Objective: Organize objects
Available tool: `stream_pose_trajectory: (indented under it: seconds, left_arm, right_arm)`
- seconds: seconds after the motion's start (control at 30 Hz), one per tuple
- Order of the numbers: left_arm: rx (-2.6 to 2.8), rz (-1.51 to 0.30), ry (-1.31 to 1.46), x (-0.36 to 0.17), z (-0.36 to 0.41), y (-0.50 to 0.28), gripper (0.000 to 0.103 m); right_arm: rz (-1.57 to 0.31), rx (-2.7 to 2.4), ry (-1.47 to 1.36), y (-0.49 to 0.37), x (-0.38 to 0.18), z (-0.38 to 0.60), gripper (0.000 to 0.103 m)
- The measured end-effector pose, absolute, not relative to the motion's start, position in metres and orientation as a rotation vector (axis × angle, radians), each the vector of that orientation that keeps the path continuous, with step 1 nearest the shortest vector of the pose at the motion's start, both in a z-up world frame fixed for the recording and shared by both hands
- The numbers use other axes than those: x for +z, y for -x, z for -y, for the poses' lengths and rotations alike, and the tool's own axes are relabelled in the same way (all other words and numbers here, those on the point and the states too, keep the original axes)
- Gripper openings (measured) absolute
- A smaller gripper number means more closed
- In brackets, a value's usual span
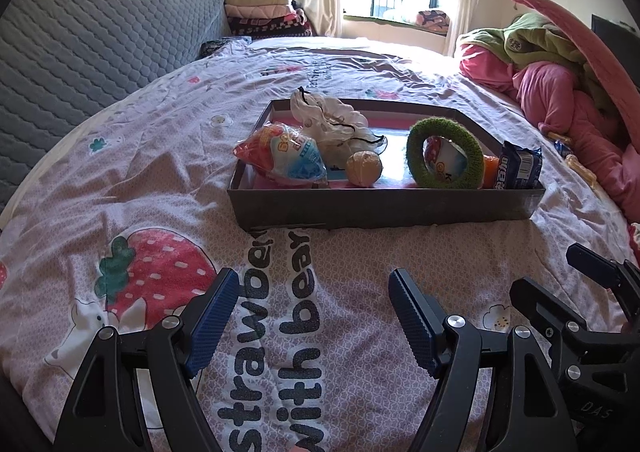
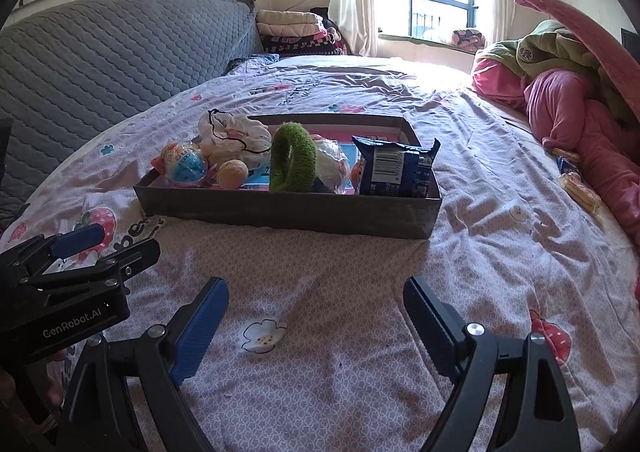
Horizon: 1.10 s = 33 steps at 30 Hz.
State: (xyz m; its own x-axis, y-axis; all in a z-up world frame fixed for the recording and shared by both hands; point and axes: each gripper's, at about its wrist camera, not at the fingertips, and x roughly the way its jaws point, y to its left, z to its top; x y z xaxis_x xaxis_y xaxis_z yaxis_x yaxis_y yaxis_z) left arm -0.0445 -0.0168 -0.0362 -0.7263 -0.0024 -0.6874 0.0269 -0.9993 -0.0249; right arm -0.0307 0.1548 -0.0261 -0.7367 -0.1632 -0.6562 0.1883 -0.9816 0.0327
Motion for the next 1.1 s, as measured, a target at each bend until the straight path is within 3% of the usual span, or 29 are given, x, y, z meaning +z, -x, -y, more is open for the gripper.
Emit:
stream_pose_trajectory:
  seconds: [0.23, 1.1]
  left_arm:
    - [-2.935, -0.020, -1.109, -0.041, 0.012, 0.038, 0.078]
    - [-2.920, -0.031, -1.158, -0.057, 0.011, 0.039, 0.078]
  right_arm:
    - [-0.041, -2.802, -0.952, 0.023, -0.026, -0.156, 0.089]
    - [-0.024, -2.777, -1.079, 0.030, -0.050, -0.156, 0.089]
